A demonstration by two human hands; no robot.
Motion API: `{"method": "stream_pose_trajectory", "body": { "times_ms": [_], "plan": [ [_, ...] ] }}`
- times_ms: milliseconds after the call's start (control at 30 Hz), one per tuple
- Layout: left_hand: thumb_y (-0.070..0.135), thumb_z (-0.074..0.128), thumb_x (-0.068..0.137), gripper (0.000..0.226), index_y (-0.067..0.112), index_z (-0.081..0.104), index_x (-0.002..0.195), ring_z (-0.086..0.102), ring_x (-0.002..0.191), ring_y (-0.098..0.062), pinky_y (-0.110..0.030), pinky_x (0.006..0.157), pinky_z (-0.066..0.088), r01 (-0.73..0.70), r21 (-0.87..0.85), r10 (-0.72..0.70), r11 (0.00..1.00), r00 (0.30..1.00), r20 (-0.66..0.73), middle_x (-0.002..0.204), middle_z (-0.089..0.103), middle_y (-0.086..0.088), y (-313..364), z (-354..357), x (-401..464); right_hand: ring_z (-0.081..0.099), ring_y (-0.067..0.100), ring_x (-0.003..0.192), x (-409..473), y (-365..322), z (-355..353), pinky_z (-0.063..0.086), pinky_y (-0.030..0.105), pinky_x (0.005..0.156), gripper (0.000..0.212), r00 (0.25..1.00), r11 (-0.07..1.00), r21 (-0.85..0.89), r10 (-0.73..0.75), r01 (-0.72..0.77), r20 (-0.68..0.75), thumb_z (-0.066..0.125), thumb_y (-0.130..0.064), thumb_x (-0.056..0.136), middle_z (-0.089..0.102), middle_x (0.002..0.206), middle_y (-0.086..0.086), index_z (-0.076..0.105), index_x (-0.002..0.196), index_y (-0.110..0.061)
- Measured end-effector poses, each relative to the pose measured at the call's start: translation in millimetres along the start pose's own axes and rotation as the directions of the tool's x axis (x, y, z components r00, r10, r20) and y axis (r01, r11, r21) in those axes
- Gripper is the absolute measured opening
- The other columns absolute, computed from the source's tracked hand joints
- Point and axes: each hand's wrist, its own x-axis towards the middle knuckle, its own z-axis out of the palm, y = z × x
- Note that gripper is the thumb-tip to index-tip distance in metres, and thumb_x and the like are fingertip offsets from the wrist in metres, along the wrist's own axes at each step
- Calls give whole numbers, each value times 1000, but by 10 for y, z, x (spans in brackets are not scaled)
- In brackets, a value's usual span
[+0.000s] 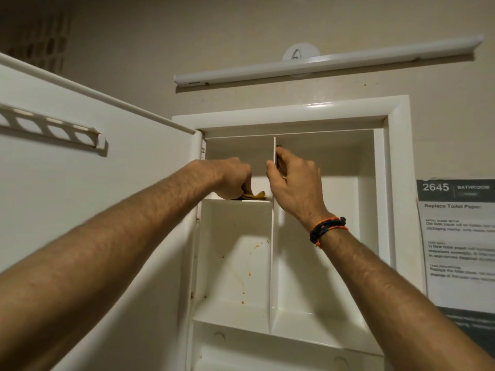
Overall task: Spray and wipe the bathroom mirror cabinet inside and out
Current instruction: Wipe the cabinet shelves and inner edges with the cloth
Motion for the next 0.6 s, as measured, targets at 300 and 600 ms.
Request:
{"method": "stream_pose_trajectory", "body": {
  "times_ms": [300,600],
  "plan": [
    [9,51,93,10,13,51,84,51,63,-14,-27,68,49,87,409,-159,908,976,146,73,50,0,67,39,-32,36,11,50,-16,-12,-16,28,28,66,16,999,998,-45,-34,35,10,50,-23,96,36,52,-10,48,81,-20],
    [7,50,95,23,6,65,112,61,84,-22,-31,78,52,123,220,-157,968,977,142,91,63,-6,134,-6,-162,41,25,61,43,-53,-79,32,32,67,16,993,988,-138,-50,65,105,47,-21,96,33,52,-10,40,83,-17]
  ]
}}
